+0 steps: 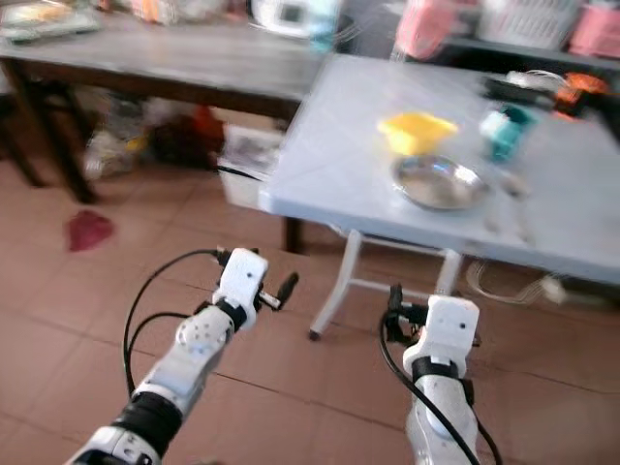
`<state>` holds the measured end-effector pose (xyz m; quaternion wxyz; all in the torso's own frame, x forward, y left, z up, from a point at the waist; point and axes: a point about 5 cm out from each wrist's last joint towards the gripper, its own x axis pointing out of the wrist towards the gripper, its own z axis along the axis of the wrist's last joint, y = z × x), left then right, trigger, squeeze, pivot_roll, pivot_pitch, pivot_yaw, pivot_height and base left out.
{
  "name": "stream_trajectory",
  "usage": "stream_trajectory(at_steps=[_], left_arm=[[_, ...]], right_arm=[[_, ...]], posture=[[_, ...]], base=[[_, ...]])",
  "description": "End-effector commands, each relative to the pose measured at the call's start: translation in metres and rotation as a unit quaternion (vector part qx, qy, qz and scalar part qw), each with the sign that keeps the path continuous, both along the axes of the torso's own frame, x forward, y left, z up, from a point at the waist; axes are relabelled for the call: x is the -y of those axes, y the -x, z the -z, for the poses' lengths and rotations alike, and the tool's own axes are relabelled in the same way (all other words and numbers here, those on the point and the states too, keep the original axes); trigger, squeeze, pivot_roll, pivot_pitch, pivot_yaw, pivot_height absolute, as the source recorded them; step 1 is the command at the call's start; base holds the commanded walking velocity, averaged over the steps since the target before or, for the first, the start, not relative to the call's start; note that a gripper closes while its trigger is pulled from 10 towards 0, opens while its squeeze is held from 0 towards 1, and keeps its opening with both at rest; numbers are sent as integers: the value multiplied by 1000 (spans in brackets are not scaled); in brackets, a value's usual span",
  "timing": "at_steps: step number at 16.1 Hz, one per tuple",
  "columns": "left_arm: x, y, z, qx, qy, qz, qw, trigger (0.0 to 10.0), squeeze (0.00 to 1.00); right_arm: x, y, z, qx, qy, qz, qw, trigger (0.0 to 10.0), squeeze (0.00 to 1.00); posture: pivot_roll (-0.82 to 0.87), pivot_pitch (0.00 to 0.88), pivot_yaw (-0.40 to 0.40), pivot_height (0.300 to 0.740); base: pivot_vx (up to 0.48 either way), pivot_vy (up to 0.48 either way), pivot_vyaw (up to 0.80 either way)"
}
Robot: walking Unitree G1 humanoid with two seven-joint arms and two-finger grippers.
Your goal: Setting the table
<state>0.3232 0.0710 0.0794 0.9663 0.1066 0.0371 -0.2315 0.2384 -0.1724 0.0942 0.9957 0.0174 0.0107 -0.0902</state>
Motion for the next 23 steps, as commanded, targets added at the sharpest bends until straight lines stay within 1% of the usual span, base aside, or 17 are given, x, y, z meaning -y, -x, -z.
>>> stream_trajectory(at_steps=[1, 8, 10, 12, 14, 15, 16, 18, 20, 21, 23], left_arm=[[-4, 0, 1, 0, -5, -3, 1000, 10000, 0], [-3, -3, -2, 5, -7, 6, 1000, 10000, 0], [-4, -4, -4, 7, -4, 6, 1000, 10000, 0], [-5, -5, -7, 16, 0, 6, 1000, 10000, 0], [-5, -7, -11, 25, -5, 11, 1000, 10000, 0], [-4, -10, -14, 30, -14, 22, 999, 10000, 0], [-4, -12, -16, 32, -19, 29, 999, 10000, 0], [-5, -14, -19, 36, -26, 37, 998, 10000, 0], [-8, -18, -23, 40, -42, 50, 997, 10000, 0], [-10, -19, -24, 40, -46, 52, 997, 10000, 0], [-11, -19, -24, 40, -48, 53, 997, 10000, 0]], right_arm=[[0, 0, -6, 11, 5, -1, 1000, 10000, 0], [1, -3, -7, 15, 4, 6, 1000, 10000, 0], [0, -2, -7, 17, 2, 7, 1000, 10000, 0], [1, 0, -11, 33, -5, 16, 999, 10000, 0], [4, 0, -12, 42, -15, 32, 998, 10000, 0], [4, 1, -8, 43, -24, 47, 998, 10000, 0], [3, 1, -6, 44, -26, 54, 997, 10000, 0], [0, 1, -4, 47, -32, 62, 996, 10000, 0], [-2, 1, 2, 45, -38, 77, 995, 10000, 0], [-3, 1, 5, 43, -42, 81, 995, 10000, 0], [-4, 1, 8, 44, -44, 83, 995, 10000, 0]], posture=[[34, 105, -45, 714], [36, 96, -27, 714], [40, 95, -22, 714], [45, 90, -9, 714], [43, 80, 25, 714], [40, 71, 64, 714], [40, 68, 93, 714], [43, 69, 114, 714], [58, 71, 161, 714], [70, 74, 173, 714], [76, 81, 172, 714]], base=[[0, -379, 0], [0, -377, 0], [0, 0, 0], [0, 0, 0], [0, 0, 0], [0, 0, 0], [0, 0, 0], [0, 0, 0], [0, 0, 0], [0, 0, 0], [0, 0, 0]])
